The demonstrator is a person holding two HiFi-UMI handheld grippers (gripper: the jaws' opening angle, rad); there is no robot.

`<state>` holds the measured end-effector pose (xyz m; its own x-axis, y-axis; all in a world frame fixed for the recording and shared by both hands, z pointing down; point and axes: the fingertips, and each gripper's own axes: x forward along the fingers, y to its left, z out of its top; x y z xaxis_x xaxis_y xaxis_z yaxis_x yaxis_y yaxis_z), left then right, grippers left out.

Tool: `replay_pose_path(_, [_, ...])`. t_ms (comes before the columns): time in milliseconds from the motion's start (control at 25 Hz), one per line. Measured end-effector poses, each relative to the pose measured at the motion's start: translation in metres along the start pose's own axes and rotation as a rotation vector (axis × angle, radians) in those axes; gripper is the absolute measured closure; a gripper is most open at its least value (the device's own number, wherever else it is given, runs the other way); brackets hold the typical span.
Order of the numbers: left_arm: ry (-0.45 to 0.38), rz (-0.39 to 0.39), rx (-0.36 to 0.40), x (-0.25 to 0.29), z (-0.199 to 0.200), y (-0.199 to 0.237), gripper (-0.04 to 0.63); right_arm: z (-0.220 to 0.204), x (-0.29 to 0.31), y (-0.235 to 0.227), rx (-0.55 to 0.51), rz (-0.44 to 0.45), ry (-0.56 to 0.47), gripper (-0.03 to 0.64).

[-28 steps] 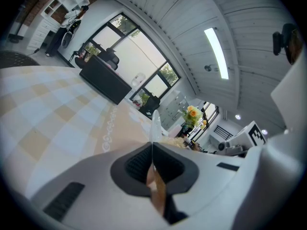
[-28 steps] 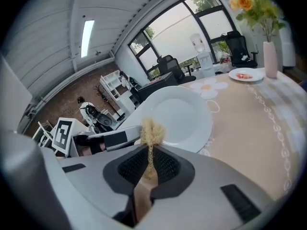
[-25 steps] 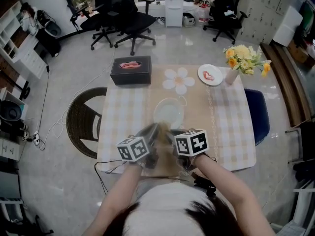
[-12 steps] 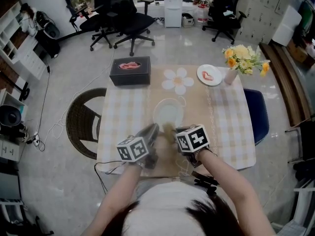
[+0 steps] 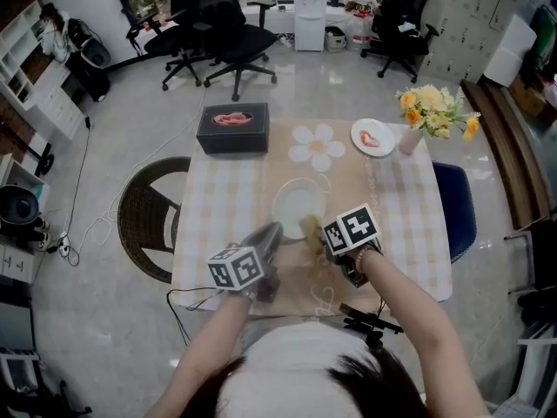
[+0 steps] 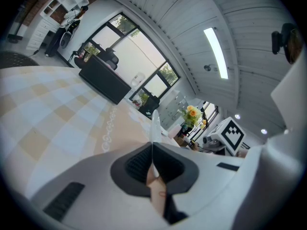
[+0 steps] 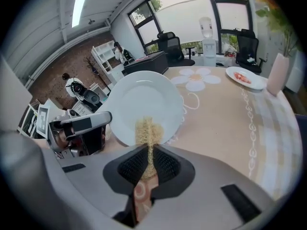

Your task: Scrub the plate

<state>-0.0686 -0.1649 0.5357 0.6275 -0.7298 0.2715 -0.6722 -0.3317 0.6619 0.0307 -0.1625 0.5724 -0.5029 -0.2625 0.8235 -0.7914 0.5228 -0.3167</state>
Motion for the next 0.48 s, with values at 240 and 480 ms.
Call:
replay_pose_path(240, [-0.002,0.001,0.003,0.000,0.000,0.001,0.578,0.005,-0.002,-0.020,0.063,-0.042,0.000,0.583])
replay_pose_path(480, [-0.003,0.000,0.006,0.001,0.000,0.000,0.578,0.017,-0.006,-0.039,0.078,-0.103,-0.047,0.581])
